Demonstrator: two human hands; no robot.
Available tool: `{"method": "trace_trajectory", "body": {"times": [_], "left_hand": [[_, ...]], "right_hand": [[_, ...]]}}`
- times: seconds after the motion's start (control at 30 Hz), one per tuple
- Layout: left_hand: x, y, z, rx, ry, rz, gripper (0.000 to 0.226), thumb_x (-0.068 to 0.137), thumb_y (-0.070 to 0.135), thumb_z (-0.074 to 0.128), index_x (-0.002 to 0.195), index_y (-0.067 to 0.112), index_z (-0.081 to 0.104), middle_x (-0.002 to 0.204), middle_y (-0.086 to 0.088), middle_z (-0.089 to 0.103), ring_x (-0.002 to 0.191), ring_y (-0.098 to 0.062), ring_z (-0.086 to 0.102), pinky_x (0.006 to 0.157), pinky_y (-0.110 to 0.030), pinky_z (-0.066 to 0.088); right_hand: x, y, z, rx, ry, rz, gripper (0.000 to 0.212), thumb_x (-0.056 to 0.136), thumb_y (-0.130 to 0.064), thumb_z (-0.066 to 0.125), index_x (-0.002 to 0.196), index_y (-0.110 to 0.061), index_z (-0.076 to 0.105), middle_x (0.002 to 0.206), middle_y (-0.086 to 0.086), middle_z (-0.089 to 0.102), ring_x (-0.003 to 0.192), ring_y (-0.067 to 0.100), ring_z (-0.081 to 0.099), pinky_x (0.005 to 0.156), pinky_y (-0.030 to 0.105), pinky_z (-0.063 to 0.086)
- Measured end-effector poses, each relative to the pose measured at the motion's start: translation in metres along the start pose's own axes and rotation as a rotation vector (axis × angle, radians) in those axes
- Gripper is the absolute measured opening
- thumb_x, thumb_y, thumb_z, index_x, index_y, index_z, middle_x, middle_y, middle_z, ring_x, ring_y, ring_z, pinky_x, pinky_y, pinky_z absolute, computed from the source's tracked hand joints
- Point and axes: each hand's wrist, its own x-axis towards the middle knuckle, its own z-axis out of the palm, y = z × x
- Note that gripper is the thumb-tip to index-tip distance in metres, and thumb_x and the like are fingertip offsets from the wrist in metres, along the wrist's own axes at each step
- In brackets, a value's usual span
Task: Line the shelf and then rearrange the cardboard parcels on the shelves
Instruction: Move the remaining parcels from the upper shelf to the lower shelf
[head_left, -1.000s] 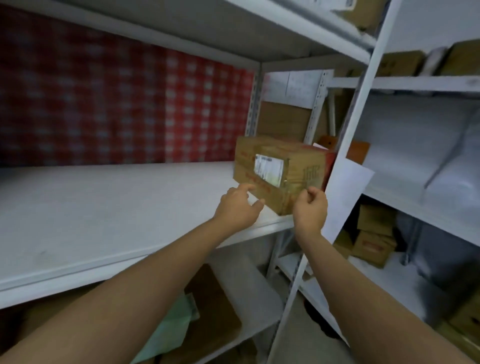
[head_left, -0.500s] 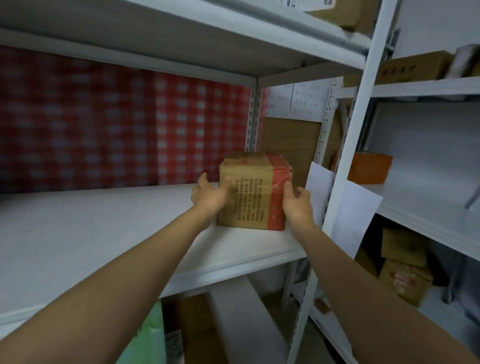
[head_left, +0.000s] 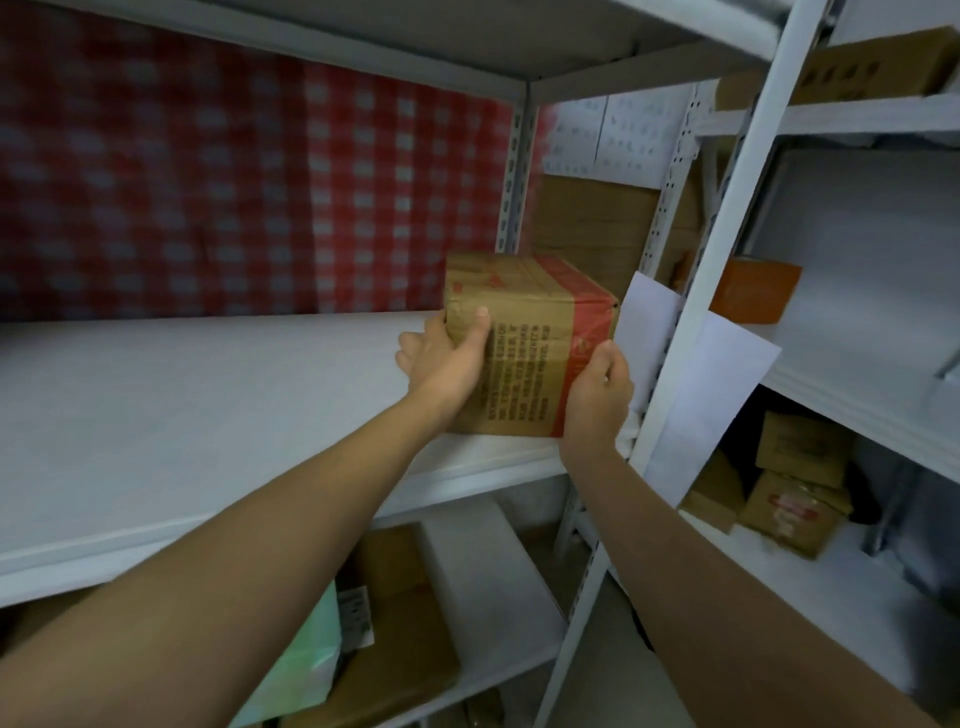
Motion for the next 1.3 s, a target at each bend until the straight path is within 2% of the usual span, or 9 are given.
{"method": "trace_trajectory", "body": {"times": [0.1, 0.2, 0.3, 0.4, 0.53, 0.6, 0.73, 0.93, 1.3], "left_hand": [[-0.025, -0.005, -0.012, -0.021, 0.017, 0.049, 0.066, 0.092, 0.065, 0.041, 0.144, 0.024, 0.041, 0.140, -0.009, 0.032, 0.139, -0.026, 0.022, 0.117, -0.045, 0.025], [-0.055, -0.012, -0.026, -0.064, 0.011, 0.113, 0.067, 0.092, 0.064, 0.042, 0.144, 0.022, 0.040, 0.144, -0.006, 0.033, 0.139, -0.024, 0.025, 0.117, -0.046, 0.027], [-0.097, -0.021, -0.048, -0.161, -0.108, 0.157, 0.061, 0.088, 0.067, 0.044, 0.131, 0.025, 0.040, 0.134, 0.000, 0.051, 0.124, -0.019, 0.050, 0.107, -0.047, 0.042], [-0.147, -0.040, -0.082, -0.179, -0.187, 0.167, 0.061, 0.085, 0.069, 0.046, 0.124, 0.022, 0.038, 0.127, -0.002, 0.054, 0.114, -0.018, 0.056, 0.097, -0.045, 0.050], [-0.195, -0.066, -0.121, -0.184, -0.171, 0.148, 0.070, 0.089, 0.058, 0.054, 0.140, 0.016, 0.031, 0.141, -0.004, 0.038, 0.128, -0.019, 0.044, 0.107, -0.043, 0.043], [-0.212, -0.079, -0.132, -0.124, -0.173, 0.096, 0.081, 0.086, 0.059, 0.059, 0.147, 0.017, 0.027, 0.144, -0.006, 0.031, 0.133, -0.022, 0.039, 0.110, -0.046, 0.040], [-0.237, -0.107, -0.149, 0.075, -0.240, 0.071, 0.076, 0.086, 0.056, 0.062, 0.147, 0.020, 0.035, 0.136, -0.008, 0.031, 0.125, -0.027, 0.043, 0.110, -0.044, 0.040], [-0.272, -0.141, -0.167, 0.187, -0.367, 0.102, 0.046, 0.080, 0.035, 0.072, 0.121, 0.014, 0.066, 0.113, 0.001, 0.060, 0.104, -0.020, 0.060, 0.088, -0.037, 0.055], [-0.282, -0.217, -0.130, 0.502, -0.557, -0.021, 0.032, 0.077, 0.027, 0.064, 0.107, 0.021, 0.073, 0.105, -0.002, 0.073, 0.092, -0.022, 0.067, 0.080, -0.038, 0.060]], "right_hand": [[-0.023, -0.001, -0.015, 0.045, 0.017, 0.034, 0.069, 0.078, -0.074, 0.017, 0.116, -0.033, 0.058, 0.122, -0.003, 0.060, 0.116, 0.023, 0.054, 0.102, 0.054, 0.041], [-0.056, -0.007, -0.037, 0.149, 0.047, 0.017, 0.036, 0.096, -0.056, 0.027, 0.103, -0.035, 0.055, 0.110, -0.005, 0.061, 0.105, 0.017, 0.058, 0.095, 0.040, 0.048], [-0.101, -0.002, -0.059, 0.216, 0.115, 0.053, 0.039, 0.101, -0.046, 0.032, 0.126, -0.025, 0.053, 0.114, -0.004, 0.057, 0.102, 0.016, 0.055, 0.087, 0.032, 0.047], [-0.153, 0.008, -0.077, 0.321, 0.150, 0.165, 0.046, 0.097, -0.051, 0.034, 0.129, -0.024, 0.053, 0.118, 0.000, 0.062, 0.099, 0.016, 0.060, 0.090, 0.040, 0.052], [-0.218, 0.024, -0.104, 0.509, 0.040, 0.425, 0.039, 0.099, -0.056, 0.029, 0.107, -0.033, 0.060, 0.127, 0.006, 0.061, 0.108, 0.026, 0.060, 0.101, 0.052, 0.045], [-0.245, 0.032, -0.118, 0.615, -0.070, 0.526, 0.060, 0.096, -0.066, 0.021, 0.125, -0.027, 0.056, 0.134, 0.008, 0.053, 0.125, 0.039, 0.050, 0.106, 0.063, 0.035], [-0.282, 0.049, -0.134, 0.647, -0.148, 0.590, 0.065, 0.093, -0.068, 0.032, 0.131, -0.020, 0.055, 0.131, 0.005, 0.052, 0.107, 0.036, 0.056, 0.097, 0.066, 0.043], [-0.316, 0.100, -0.150, 0.604, 0.052, 0.654, 0.052, 0.096, -0.055, 0.026, 0.126, -0.026, 0.058, 0.128, 0.008, 0.059, 0.112, 0.034, 0.057, 0.089, 0.057, 0.052], [-0.347, 0.192, -0.168, 0.573, 0.306, 0.863, 0.052, 0.099, -0.037, 0.019, 0.135, -0.020, 0.053, 0.130, 0.010, 0.057, 0.119, 0.035, 0.051, 0.104, 0.058, 0.042]]}}
